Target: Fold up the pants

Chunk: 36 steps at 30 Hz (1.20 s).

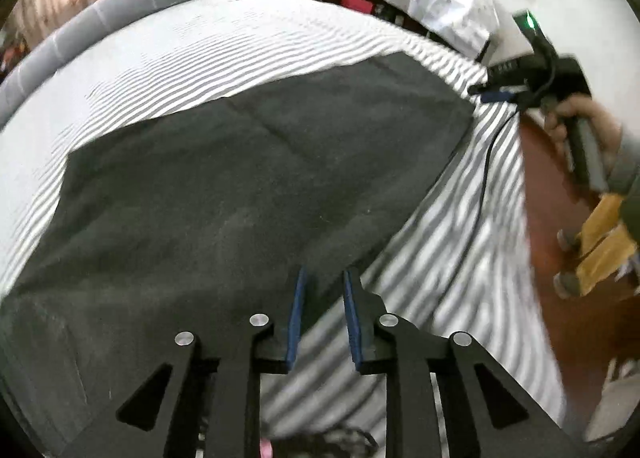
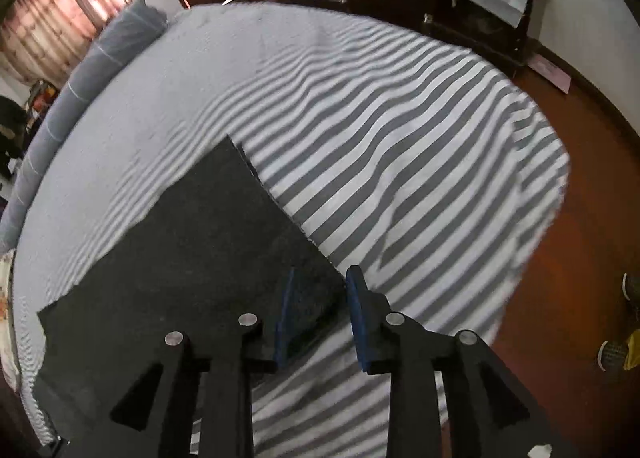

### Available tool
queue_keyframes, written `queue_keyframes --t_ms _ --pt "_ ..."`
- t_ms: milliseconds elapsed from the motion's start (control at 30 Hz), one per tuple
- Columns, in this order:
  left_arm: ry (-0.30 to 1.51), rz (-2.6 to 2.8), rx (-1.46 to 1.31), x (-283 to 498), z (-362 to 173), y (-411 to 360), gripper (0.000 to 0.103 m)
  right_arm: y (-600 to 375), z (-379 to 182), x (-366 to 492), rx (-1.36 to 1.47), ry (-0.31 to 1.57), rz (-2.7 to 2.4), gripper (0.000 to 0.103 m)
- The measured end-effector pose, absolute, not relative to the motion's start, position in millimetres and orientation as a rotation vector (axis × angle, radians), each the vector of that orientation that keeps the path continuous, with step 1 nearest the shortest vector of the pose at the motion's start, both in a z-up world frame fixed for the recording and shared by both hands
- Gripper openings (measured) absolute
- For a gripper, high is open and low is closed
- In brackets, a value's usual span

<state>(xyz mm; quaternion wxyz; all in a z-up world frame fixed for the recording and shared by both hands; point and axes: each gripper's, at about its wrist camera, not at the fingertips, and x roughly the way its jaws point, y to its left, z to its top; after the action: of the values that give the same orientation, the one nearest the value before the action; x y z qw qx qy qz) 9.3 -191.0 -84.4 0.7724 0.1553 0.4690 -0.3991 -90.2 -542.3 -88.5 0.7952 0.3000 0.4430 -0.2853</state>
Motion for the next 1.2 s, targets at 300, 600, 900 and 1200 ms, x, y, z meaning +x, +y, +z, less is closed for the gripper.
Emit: queue_keyframes --t_ms 300,600,900,1200 --pt "1.094 -0.588 0.133 36.8 -78.2 -83.6 0.040 -496.2 -28.6 -90.0 0.582 0.871 -0.482 0.030" --pt "1.220 -0.205 0.021 49.9 -111.1 30.7 0.040 -369.1 -15.3 20.5 0.380 0.965 -0.039 0.030" --pt "0.994 -0.264 -0.072 63.6 -66.3 47.2 0.042 -246.3 -35.4 163.2 0.265 1.098 0.297 0.030" --pt "1.077 -0.226 -0.060 109.3 -109.3 49.5 0.046 -175.4 -90.7 250.2 0.178 1.293 0.407 0.030"
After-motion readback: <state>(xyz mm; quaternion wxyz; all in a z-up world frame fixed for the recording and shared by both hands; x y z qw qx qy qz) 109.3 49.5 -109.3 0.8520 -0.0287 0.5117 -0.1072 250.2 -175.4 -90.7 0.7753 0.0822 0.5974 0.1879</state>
